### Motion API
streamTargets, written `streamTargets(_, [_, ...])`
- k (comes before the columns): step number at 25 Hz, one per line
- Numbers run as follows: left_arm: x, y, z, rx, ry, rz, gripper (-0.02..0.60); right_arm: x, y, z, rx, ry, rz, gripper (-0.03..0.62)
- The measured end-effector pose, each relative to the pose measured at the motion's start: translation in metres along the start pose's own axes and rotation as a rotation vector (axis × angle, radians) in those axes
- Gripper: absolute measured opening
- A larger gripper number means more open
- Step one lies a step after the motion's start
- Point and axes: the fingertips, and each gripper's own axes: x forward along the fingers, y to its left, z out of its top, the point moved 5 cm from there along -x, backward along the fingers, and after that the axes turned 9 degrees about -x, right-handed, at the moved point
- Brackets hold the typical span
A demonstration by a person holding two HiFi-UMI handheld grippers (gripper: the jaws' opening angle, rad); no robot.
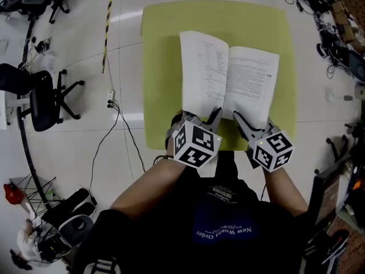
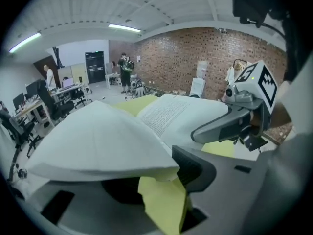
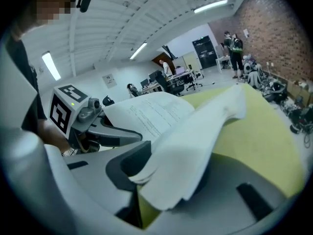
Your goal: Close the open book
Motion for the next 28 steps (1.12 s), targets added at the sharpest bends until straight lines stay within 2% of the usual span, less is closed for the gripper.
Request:
streamTargets(2, [-0.001, 0.004, -0.006, -0.082, -0.022, -0.036, 0.164, -0.004, -0.007, -0.007, 0.118, -0.03, 0.02, 0.077])
streamTargets(4, [-0.003, 0.015, -0.012, -0.272, -0.057, -0.113, 0.166, -0.011, -0.019, -0.014, 0.266, -0.083, 0.034, 0.085])
streamTargets(6, [-0.006, 0.027, -0.016, -0.471, -0.097, -0.206, 0.167, -0.019, -0.032, -0.019, 0.357, -0.139, 0.029, 0.109])
streamTargets(8, [-0.008, 0.033, -0.02, -0.595, -0.135, -0.28, 0.176, -0.023, -0.043, -0.021, 0.457, -0.201, 0.034, 0.123])
streamTargets(11, [-0.01, 0.038, -0.031, -0.726, -0.173, -0.351, 0.181, -0.025, -0.056, -0.029, 0.657, -0.302, 0.071, 0.134])
streamTargets(16, [-0.013, 0.056, -0.066, -0.901, -0.202, -0.43, 0.181, -0.031, -0.072, -0.052, 0.891, -0.421, 0.123, 0.202])
streamTargets(19, [-0.01, 0.073, -0.081, -1.027, -0.243, -0.485, 0.181, -0.033, -0.08, -0.061, 0.96, -0.465, 0.121, 0.202])
streamTargets(21, [-0.008, 0.082, -0.088, -1.118, -0.25, -0.507, 0.181, -0.034, -0.085, -0.064, 0.979, -0.485, 0.088, 0.199])
streamTargets(22, [-0.008, 0.084, -0.089, -1.163, -0.252, -0.517, 0.181, -0.035, -0.088, -0.065, 0.983, -0.494, 0.067, 0.138])
streamTargets(23, [-0.009, 0.086, -0.09, -1.194, -0.257, -0.528, 0.181, -0.036, -0.089, -0.066, 0.981, -0.5, 0.053, 0.067])
streamTargets(25, [-0.011, 0.094, -0.093, -1.186, -0.268, -0.521, 0.181, -0.037, -0.087, -0.064, 0.957, -0.509, 0.056, 0.041])
streamTargets(28, [-0.016, 0.108, -0.098, -1.036, -0.271, -0.428, 0.179, -0.038, -0.08, -0.054, 0.911, -0.502, 0.088, 0.038])
